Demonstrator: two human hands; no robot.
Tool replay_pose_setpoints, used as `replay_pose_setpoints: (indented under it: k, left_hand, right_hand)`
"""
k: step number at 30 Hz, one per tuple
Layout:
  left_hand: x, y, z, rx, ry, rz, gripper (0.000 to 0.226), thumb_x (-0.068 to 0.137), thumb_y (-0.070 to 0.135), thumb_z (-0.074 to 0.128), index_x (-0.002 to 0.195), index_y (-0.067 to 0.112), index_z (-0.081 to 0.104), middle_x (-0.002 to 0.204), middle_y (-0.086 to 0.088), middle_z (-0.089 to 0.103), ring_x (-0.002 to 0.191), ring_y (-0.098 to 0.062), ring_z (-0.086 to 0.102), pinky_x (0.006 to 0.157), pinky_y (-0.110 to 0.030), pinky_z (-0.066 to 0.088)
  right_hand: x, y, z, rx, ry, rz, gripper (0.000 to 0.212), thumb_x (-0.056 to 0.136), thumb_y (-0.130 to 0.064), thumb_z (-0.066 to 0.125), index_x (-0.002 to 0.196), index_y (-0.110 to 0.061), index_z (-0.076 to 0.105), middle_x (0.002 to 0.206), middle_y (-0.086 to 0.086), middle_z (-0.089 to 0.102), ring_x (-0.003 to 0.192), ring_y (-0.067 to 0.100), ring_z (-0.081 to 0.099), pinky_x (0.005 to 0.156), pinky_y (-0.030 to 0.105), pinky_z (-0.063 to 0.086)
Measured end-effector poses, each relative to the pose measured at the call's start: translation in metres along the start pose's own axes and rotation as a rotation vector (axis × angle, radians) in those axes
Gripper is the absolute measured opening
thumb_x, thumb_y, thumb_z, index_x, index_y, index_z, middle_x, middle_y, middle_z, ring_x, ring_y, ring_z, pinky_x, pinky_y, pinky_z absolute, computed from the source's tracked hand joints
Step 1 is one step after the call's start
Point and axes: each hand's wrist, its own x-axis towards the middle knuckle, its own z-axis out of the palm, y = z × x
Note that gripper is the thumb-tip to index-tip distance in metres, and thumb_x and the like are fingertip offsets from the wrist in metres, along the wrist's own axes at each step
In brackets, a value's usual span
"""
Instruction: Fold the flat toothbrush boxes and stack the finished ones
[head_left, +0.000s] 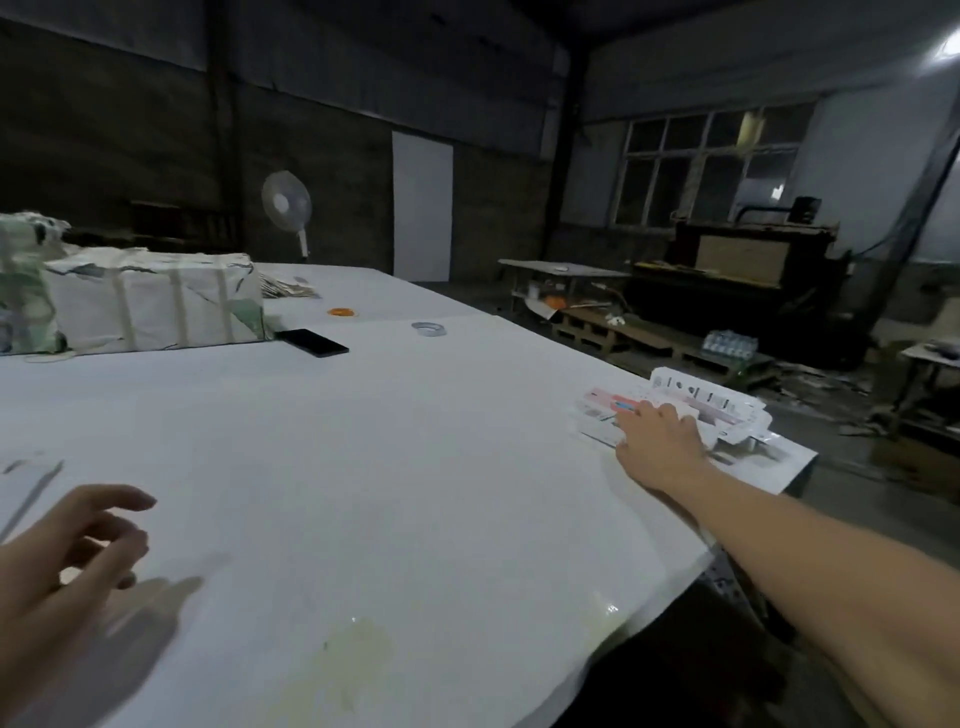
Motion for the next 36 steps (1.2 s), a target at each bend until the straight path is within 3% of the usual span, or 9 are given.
replay_pose_setpoints:
  k: [2, 5, 11, 13, 17, 20, 26, 30, 36]
  left_hand:
    - [-0.015, 0.017, -0.007, 0.043, -0.040, 0.041, 0.049, 0.070, 0.031, 0.082, 0.105, 0.054, 0.056, 0.085, 0.019, 0.056, 0.078, -0.023, 0.060, 0.050, -0.016, 0.042]
    - [-0.030, 0.059, -0.046, 0.164, -0.162, 0.172, 0.049, 0.081, 0.040, 0.079, 0.125, 0.043, 0.057, 0.100, 0.024, 0.062, 0.079, 0.006, 0.063, 0.057, -0.012, 0.049]
    - [-0.057, 0.159, -0.073, 0.182, 0.019, 0.284, 0.017, 0.088, 0.033, 0.060, 0.097, 0.047, 0.059, 0.084, 0.018, 0.065, 0.059, -0.003, 0.059, 0.059, -0.025, 0.048]
    - [-0.060, 0.177, -0.085, 0.242, 0.052, 0.223, 0.021, 0.090, 0.023, 0.063, 0.092, 0.044, 0.059, 0.082, 0.016, 0.066, 0.077, -0.007, 0.062, 0.067, -0.036, 0.050]
    - [-0.061, 0.180, -0.099, 0.708, -0.034, -0.042, 0.038, 0.095, 0.045, 0.053, 0.132, 0.036, 0.050, 0.139, 0.000, 0.052, 0.131, -0.030, 0.040, 0.103, -0.050, 0.039]
    - [-0.058, 0.165, -0.111, 0.816, -0.105, -0.210, 0.050, 0.096, 0.058, 0.043, 0.140, 0.037, 0.035, 0.149, -0.005, 0.040, 0.142, -0.040, 0.026, 0.113, -0.058, 0.029]
    - [-0.050, 0.155, -0.122, 0.746, -0.124, -0.187, 0.032, 0.096, 0.044, 0.050, 0.123, 0.027, 0.049, 0.128, -0.006, 0.053, 0.115, -0.037, 0.054, 0.107, -0.050, 0.038]
    - [-0.051, 0.156, -0.119, 0.704, -0.026, -0.120, 0.032, 0.094, 0.036, 0.056, 0.125, 0.027, 0.051, 0.126, -0.002, 0.052, 0.104, -0.028, 0.053, 0.079, -0.037, 0.038]
    - [-0.048, 0.172, -0.120, 0.261, 0.073, -0.077, 0.025, 0.096, 0.015, 0.057, 0.117, 0.028, 0.053, 0.118, 0.002, 0.064, 0.094, -0.016, 0.059, 0.061, -0.026, 0.047]
  right_hand:
    - [0.004, -0.013, -0.002, 0.068, 0.052, -0.038, 0.046, 0.096, -0.040, 0.043, 0.141, -0.029, 0.045, 0.143, 0.002, 0.043, 0.126, 0.028, 0.041, 0.099, 0.045, 0.035]
    - [0.004, -0.064, -0.020, 0.269, 0.087, -0.194, 0.044, 0.096, -0.041, 0.045, 0.138, -0.032, 0.049, 0.147, -0.004, 0.039, 0.131, 0.023, 0.035, 0.104, 0.042, 0.029]
    - [-0.046, -0.197, -0.088, 0.673, 0.072, -0.514, 0.037, 0.095, -0.038, 0.051, 0.131, -0.029, 0.057, 0.141, -0.006, 0.050, 0.129, 0.019, 0.042, 0.104, 0.037, 0.036]
    - [-0.068, -0.240, -0.108, 0.782, 0.045, -0.627, 0.037, 0.095, -0.038, 0.051, 0.130, -0.029, 0.057, 0.139, -0.006, 0.052, 0.128, 0.018, 0.044, 0.105, 0.039, 0.039]
    - [-0.106, -0.312, -0.132, 0.908, 0.007, -0.819, 0.036, 0.095, -0.039, 0.051, 0.129, -0.030, 0.057, 0.137, -0.007, 0.053, 0.127, 0.016, 0.044, 0.104, 0.039, 0.041]
    - [-0.126, -0.344, -0.129, 0.955, 0.010, -0.886, 0.035, 0.095, -0.036, 0.051, 0.129, -0.029, 0.058, 0.134, -0.008, 0.055, 0.124, 0.015, 0.045, 0.104, 0.037, 0.040]
    - [-0.127, -0.354, -0.102, 1.123, -0.029, -0.936, 0.039, 0.091, -0.026, 0.057, 0.129, -0.034, 0.058, 0.112, -0.016, 0.057, 0.108, 0.002, 0.046, 0.093, 0.023, 0.040]
    - [-0.123, -0.357, -0.099, 1.235, -0.078, -0.897, 0.033, 0.089, -0.020, 0.061, 0.118, -0.037, 0.063, 0.105, -0.022, 0.057, 0.103, -0.001, 0.049, 0.088, 0.020, 0.042]
    - [-0.123, -0.357, -0.099, 1.339, -0.085, -0.881, 0.029, 0.091, -0.020, 0.062, 0.116, -0.033, 0.065, 0.101, -0.019, 0.061, 0.100, -0.002, 0.053, 0.080, 0.015, 0.040]
